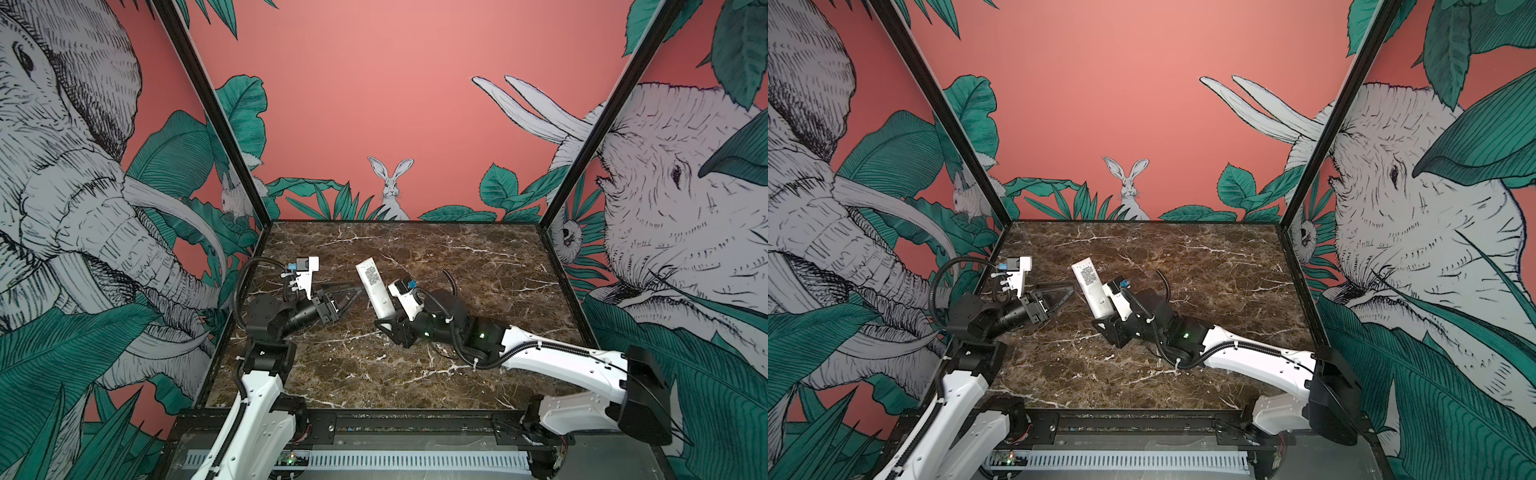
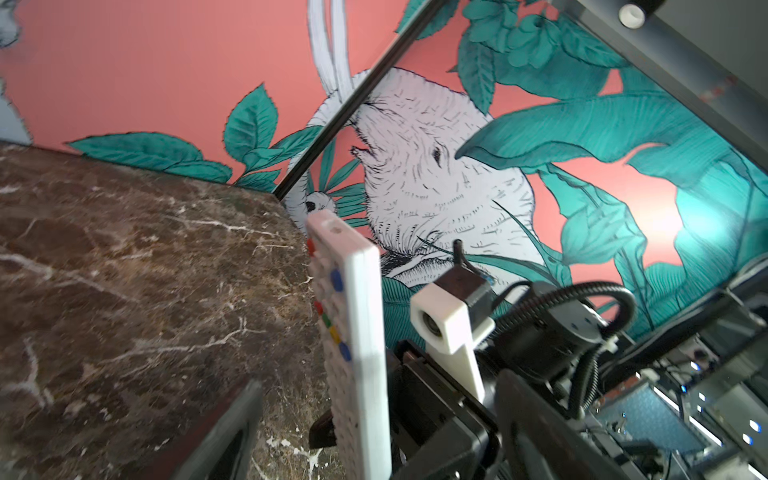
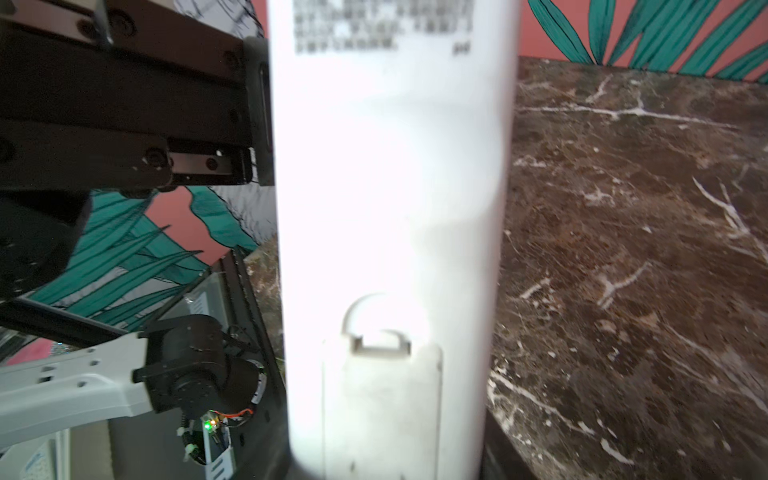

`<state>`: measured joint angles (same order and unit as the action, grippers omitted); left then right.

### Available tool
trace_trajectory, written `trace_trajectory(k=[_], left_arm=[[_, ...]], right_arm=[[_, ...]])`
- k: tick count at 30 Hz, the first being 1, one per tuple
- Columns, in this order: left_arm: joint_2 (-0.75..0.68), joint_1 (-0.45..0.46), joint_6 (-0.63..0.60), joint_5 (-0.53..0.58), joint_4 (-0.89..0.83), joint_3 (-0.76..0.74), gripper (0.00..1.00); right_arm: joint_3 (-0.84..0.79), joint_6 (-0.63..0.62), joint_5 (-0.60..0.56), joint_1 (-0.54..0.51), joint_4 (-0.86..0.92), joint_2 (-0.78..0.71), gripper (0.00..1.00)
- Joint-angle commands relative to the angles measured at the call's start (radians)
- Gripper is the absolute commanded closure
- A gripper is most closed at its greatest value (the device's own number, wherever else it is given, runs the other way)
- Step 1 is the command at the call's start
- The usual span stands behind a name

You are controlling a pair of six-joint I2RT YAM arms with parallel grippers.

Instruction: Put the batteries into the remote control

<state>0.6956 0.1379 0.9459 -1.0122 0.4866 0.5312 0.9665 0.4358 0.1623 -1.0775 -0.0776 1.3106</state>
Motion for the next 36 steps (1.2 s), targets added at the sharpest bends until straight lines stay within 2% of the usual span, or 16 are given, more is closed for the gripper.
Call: trace_trajectory(k=[1, 6, 12, 19, 30, 36], left_arm=[[-0.015, 0.038, -0.038, -0.066, 0.043, 0.053, 0.11], [0.020, 0.114, -0.053, -0.059, 0.059, 0.087, 0.09], [0.036, 0.142, -0.017, -0.061, 0.124, 0.111, 0.09], [0.050, 0.176, 0.000, -0.062, 0.165, 0.127, 0.11], [0.051, 0.226, 0.023, -0.059, 0.228, 0.128, 0.24], [0.051, 0.236, 0.025, -0.051, 0.233, 0.130, 0.35]], right_arm=[[0.012, -0.029, 0.134, 0.010, -0.131, -0.038, 0.87], [0.029, -0.026, 0.236, 0.019, -0.193, -0.055, 0.87], [0.030, -0.028, 0.326, 0.024, -0.236, -0.069, 0.87], [0.017, -0.023, 0.377, 0.027, -0.286, -0.085, 0.87], [-0.003, 0.024, 0.465, 0.039, -0.371, -0.080, 0.87], [-0.014, 0.032, 0.486, 0.042, -0.394, -0.078, 0.87]])
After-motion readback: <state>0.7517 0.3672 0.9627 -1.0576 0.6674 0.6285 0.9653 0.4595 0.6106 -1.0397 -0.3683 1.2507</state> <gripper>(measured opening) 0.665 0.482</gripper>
